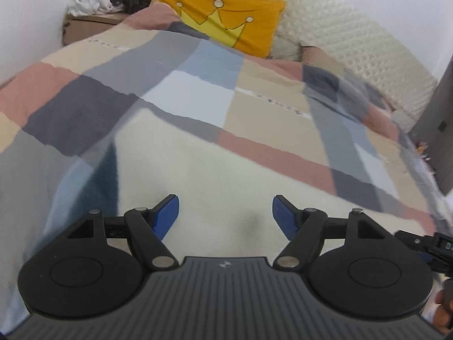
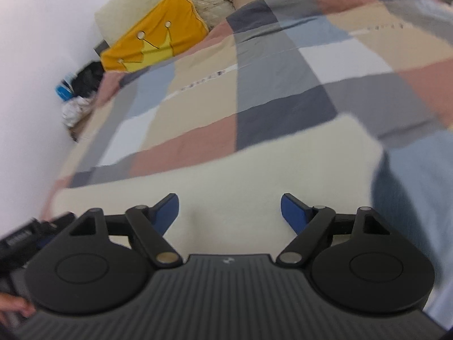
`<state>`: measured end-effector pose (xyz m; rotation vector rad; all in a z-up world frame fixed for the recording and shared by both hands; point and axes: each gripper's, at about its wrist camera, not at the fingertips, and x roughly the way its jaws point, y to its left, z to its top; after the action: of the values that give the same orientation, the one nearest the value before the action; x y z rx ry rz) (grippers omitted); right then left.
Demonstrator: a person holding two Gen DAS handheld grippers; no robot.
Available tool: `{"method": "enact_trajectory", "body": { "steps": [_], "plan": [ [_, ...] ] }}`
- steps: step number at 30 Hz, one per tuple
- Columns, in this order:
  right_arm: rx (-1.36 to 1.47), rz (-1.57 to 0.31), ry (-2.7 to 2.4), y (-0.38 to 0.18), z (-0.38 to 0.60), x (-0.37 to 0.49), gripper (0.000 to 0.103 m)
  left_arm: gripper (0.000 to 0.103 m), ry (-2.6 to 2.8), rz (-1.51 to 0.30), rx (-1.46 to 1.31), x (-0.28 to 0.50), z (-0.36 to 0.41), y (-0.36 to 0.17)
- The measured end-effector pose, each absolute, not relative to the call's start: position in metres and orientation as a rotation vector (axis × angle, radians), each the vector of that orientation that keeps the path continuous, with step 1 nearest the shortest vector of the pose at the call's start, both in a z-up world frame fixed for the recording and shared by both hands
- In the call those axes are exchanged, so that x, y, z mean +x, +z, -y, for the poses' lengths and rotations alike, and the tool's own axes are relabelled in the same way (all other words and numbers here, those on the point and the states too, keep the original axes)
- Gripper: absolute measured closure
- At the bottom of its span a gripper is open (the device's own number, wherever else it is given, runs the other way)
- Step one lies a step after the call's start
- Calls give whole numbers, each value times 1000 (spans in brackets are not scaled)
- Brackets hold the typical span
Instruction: Fold large clothes
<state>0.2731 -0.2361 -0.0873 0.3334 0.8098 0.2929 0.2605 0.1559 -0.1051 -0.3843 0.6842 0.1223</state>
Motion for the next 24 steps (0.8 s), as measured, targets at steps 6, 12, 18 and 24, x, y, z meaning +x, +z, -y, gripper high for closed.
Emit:
{"method": "enact_trajectory", "body": {
  "steps": [6,12,18,24],
  "plan": [
    [227,-791,291,-102,227,276,19,26,127,-723,-328,274,-159,-127],
    [152,-796,302,-115,217,280,19,26,127,-746,-292,278,-155,-137],
    [173,-770,292,-111,219,272,19,26,129,-724,-284,266,-150,-128],
    [343,-747,302,-93,232,254,21,26,104,-675,-311,229,-143,-109]
  ]
}}
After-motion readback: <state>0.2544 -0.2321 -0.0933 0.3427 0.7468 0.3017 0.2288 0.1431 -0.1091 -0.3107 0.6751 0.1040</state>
